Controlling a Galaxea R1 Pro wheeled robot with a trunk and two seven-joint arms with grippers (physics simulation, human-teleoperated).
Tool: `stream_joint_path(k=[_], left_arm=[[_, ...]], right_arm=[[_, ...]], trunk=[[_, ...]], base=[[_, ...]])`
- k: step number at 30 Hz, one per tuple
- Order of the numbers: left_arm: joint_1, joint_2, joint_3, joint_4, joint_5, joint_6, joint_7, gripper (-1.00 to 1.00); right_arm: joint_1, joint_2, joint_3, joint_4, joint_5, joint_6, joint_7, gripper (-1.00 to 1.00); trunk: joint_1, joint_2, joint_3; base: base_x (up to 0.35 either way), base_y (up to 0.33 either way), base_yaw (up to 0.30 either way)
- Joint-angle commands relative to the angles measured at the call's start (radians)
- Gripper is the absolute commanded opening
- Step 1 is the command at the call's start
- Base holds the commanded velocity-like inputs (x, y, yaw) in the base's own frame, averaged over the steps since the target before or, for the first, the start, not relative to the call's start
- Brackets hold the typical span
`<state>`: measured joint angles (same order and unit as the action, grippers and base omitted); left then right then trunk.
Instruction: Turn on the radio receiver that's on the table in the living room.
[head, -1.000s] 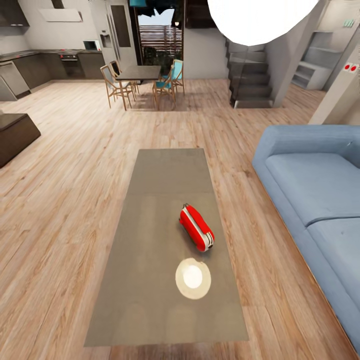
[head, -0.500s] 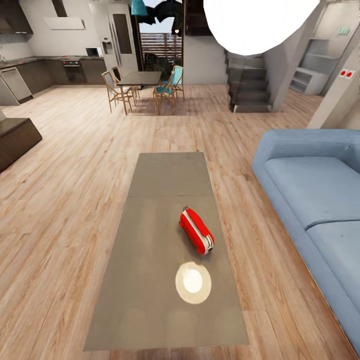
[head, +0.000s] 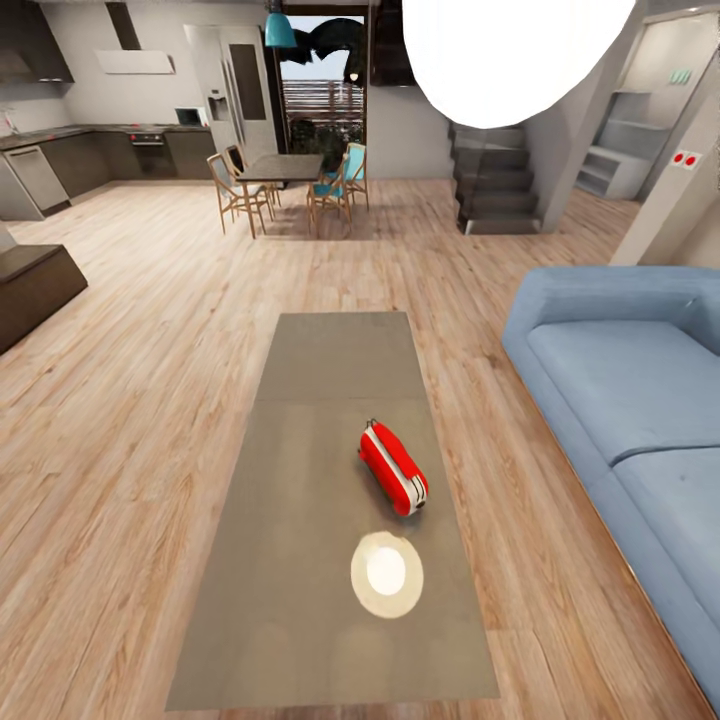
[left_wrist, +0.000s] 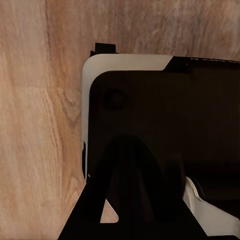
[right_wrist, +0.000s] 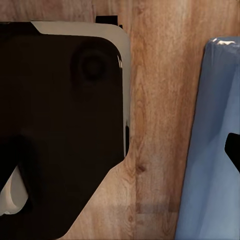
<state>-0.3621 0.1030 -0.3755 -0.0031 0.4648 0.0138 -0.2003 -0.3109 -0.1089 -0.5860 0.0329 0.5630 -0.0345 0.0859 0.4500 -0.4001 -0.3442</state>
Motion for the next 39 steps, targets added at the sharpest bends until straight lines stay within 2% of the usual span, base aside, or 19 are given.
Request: stream_joint_path(k=[1, 12, 21, 39], left_arm=[[0.001, 0.0, 0.0, 0.0, 0.0, 0.0, 0.0, -1.0], [0.022, -0.001, 0.0, 0.0, 0.0, -0.007, 0.0, -1.0], [0.025, -0.002, 0.0, -0.001, 0.0, -0.011, 0.001, -1.0], [0.025, -0.013, 0.0, -0.002, 0.0, -0.011, 0.001, -1.0]], right_arm=[[0.0, 0.0, 0.0, 0.0, 0.0, 0.0, 0.0, 1.0], [0.0, 0.001, 0.0, -0.001, 0.0, 0.001, -0.006, 1.0], [0.0, 0.003, 0.0, 0.0, 0.0, 0.001, -0.03, 1.0], [0.0, 0.003, 0.0, 0.0, 0.0, 0.0, -0.032, 1.0]], trunk=[[0.0, 0.0, 0.002], [0.0, 0.0, 0.019], [0.0, 0.0, 0.034], [0.0, 0.0, 0.062]], base=[[0.0, 0.0, 0.0], [0.0, 0.0, 0.0], [0.0, 0.0, 0.0], [0.0, 0.0, 0.0]])
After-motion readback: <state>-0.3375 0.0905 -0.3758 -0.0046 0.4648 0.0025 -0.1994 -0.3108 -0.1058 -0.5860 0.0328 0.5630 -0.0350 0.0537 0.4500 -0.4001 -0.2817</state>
